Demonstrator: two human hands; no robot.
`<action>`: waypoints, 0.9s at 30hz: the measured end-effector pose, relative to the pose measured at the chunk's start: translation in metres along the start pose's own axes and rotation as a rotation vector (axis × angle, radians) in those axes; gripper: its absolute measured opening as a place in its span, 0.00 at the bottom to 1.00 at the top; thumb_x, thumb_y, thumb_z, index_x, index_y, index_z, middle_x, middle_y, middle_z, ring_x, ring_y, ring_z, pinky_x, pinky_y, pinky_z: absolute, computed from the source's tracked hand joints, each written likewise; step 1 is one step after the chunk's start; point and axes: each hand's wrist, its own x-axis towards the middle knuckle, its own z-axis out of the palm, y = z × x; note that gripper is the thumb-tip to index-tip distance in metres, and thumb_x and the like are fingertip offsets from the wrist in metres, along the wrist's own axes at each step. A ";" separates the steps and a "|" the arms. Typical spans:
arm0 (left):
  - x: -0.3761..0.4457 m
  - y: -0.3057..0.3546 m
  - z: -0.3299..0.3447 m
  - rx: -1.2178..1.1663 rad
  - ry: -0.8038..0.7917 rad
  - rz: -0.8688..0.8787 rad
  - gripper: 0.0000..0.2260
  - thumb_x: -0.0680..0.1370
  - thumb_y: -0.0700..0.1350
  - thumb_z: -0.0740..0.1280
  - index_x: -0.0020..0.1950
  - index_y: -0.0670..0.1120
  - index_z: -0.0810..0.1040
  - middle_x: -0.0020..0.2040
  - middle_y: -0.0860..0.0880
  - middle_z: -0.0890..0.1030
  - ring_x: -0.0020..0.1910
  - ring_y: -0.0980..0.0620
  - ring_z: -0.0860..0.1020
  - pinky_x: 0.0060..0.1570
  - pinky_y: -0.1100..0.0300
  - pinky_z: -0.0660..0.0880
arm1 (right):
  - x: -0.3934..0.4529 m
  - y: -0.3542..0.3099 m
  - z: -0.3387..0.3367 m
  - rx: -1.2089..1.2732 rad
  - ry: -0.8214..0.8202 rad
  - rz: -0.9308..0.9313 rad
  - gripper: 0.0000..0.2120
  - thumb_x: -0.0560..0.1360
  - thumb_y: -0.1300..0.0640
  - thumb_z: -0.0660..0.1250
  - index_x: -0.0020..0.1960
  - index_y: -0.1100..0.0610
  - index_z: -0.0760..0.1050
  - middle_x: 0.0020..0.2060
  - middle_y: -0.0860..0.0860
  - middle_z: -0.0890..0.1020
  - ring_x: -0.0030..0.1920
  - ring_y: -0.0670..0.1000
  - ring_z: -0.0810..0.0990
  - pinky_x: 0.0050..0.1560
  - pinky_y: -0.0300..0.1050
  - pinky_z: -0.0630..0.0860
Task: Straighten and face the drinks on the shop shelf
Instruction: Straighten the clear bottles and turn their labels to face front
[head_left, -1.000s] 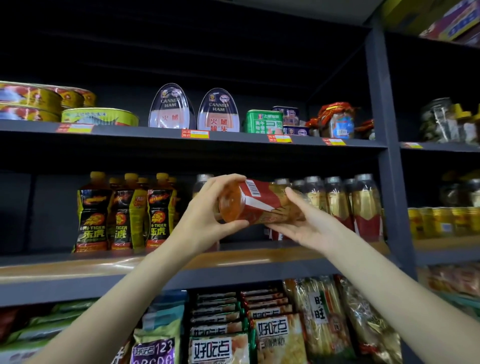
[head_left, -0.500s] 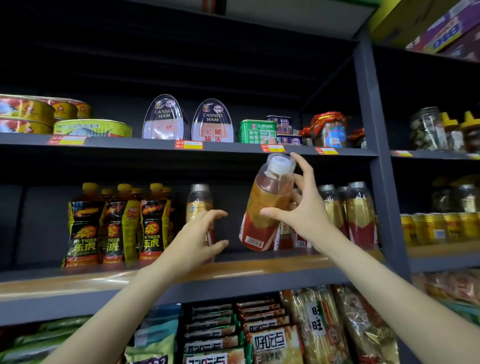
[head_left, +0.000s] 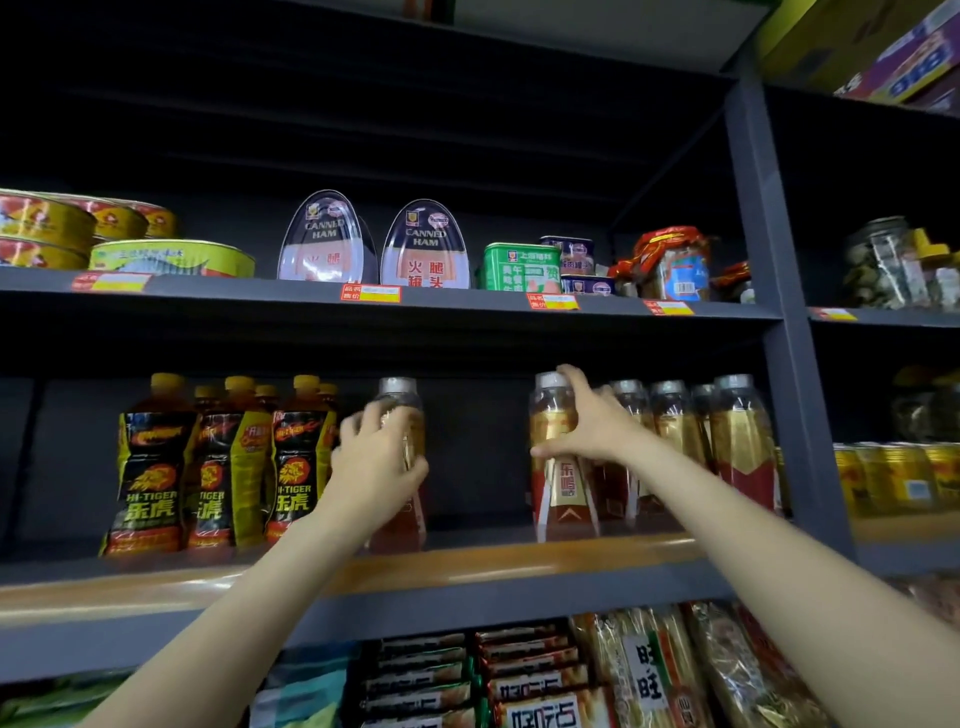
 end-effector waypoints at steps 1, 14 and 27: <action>0.002 0.001 0.002 0.002 0.016 -0.066 0.25 0.75 0.45 0.65 0.71 0.49 0.62 0.73 0.44 0.57 0.70 0.38 0.56 0.66 0.44 0.61 | 0.002 0.001 -0.006 -0.015 -0.046 -0.020 0.54 0.65 0.49 0.77 0.77 0.45 0.43 0.75 0.62 0.49 0.71 0.66 0.62 0.67 0.59 0.67; 0.009 0.000 0.035 -0.095 -0.051 -0.310 0.39 0.76 0.33 0.62 0.76 0.56 0.43 0.74 0.37 0.50 0.67 0.30 0.61 0.63 0.42 0.66 | 0.031 0.017 0.006 -0.299 -0.010 0.019 0.54 0.67 0.67 0.75 0.78 0.54 0.40 0.77 0.56 0.49 0.73 0.60 0.60 0.67 0.52 0.66; 0.014 -0.018 0.008 -0.140 -0.149 -0.188 0.35 0.75 0.43 0.67 0.75 0.54 0.49 0.70 0.39 0.61 0.61 0.40 0.72 0.56 0.53 0.72 | 0.013 -0.005 0.020 -0.364 0.116 -0.260 0.41 0.72 0.52 0.72 0.77 0.53 0.51 0.75 0.57 0.52 0.73 0.63 0.55 0.69 0.57 0.62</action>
